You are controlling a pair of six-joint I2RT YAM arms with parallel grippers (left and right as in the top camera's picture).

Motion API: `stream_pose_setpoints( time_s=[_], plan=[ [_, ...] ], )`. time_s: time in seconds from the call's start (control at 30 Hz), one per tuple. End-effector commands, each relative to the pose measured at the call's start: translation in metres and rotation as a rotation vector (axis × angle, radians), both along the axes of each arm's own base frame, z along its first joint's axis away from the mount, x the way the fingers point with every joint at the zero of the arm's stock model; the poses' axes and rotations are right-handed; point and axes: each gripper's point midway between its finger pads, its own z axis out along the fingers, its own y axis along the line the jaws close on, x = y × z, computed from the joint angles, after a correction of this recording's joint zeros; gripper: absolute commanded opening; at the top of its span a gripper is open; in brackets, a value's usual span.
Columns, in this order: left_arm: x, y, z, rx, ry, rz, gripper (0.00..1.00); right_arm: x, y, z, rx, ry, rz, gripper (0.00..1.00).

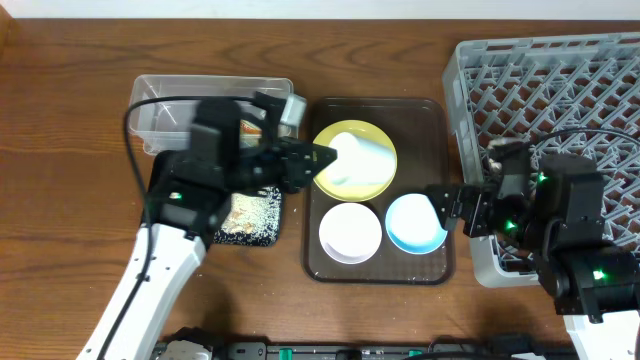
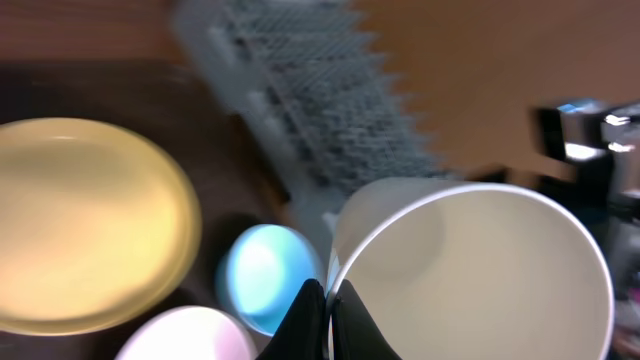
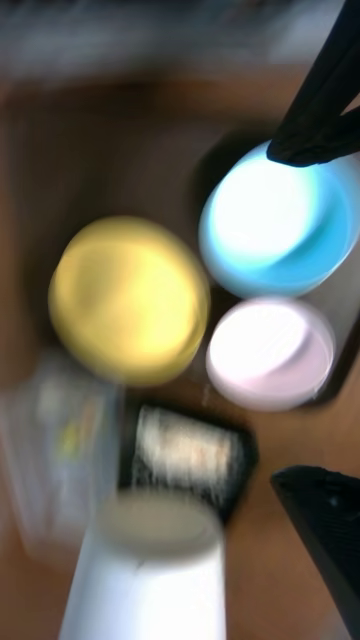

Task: Sort waste into correct bins and load items into the dishwasher rack

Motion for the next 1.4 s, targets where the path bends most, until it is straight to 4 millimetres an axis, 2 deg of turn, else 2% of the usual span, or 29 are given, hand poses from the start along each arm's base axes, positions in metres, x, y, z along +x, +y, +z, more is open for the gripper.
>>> stream_pose_setpoints(
  time_s=[0.0,0.1,0.2,0.3,0.4,0.47,0.53,0.6,0.63,0.73,0.8,1.0,1.07,1.13,1.17,1.27,1.37],
  plan=[
    [-0.042,0.003,0.041,-0.233,0.079,-0.268,0.06,-0.023,0.050,0.049,0.206,-0.167,0.366,0.93],
    [-0.051,0.008,0.050,-0.282,0.090,-0.324,0.06,-0.034,0.076,0.080,0.311,-0.279,0.547,0.93],
    [-0.057,0.008,0.053,-0.304,0.095,-0.361,0.06,-0.038,0.093,0.091,0.349,-0.315,0.622,0.92],
    [-0.058,0.008,0.054,-0.306,0.095,-0.366,0.06,-0.042,0.108,0.093,0.360,-0.333,0.684,0.92],
    [-0.057,0.008,0.055,-0.306,0.088,-0.367,0.06,-0.042,0.121,0.086,0.357,-0.316,0.716,0.91],
    [-0.057,0.008,0.055,-0.306,0.085,-0.368,0.06,-0.040,0.128,0.080,0.353,-0.298,0.727,0.86],
    [-0.057,0.008,0.055,-0.306,0.080,-0.368,0.06,-0.039,0.134,0.077,0.362,-0.279,0.736,0.77],
    [-0.058,0.008,0.055,-0.308,0.081,-0.372,0.06,-0.037,0.135,0.074,0.363,-0.269,0.735,0.67],
    [-0.058,0.008,0.056,-0.309,0.082,-0.374,0.06,-0.037,0.135,0.075,0.363,-0.272,0.736,0.65],
    [-0.059,0.008,0.056,-0.311,0.082,-0.377,0.06,-0.037,0.134,0.077,0.362,-0.285,0.735,0.65],
    [-0.059,0.008,0.056,-0.311,0.082,-0.377,0.06,-0.038,0.134,0.080,0.363,-0.297,0.737,0.60],
    [-0.059,0.008,0.056,-0.311,0.083,-0.377,0.08,-0.039,0.127,0.086,0.359,-0.322,0.722,0.58],
    [-0.059,0.008,0.056,-0.311,0.083,-0.378,0.08,-0.037,0.124,0.086,0.355,-0.322,0.708,0.61],
    [-0.059,0.008,0.056,-0.311,0.083,-0.378,0.07,-0.035,0.122,0.086,0.354,-0.323,0.701,0.72],
    [-0.059,0.008,0.056,-0.311,0.082,-0.378,0.07,-0.035,0.122,0.086,0.354,-0.323,0.702,0.75],
    [-0.059,0.008,0.056,-0.311,0.082,-0.378,0.07,-0.036,0.123,0.087,0.357,-0.327,0.707,0.80],
    [-0.059,0.008,0.056,-0.311,0.082,-0.378,0.06,-0.036,0.123,0.087,0.358,-0.326,0.709,0.80]
  ],
)
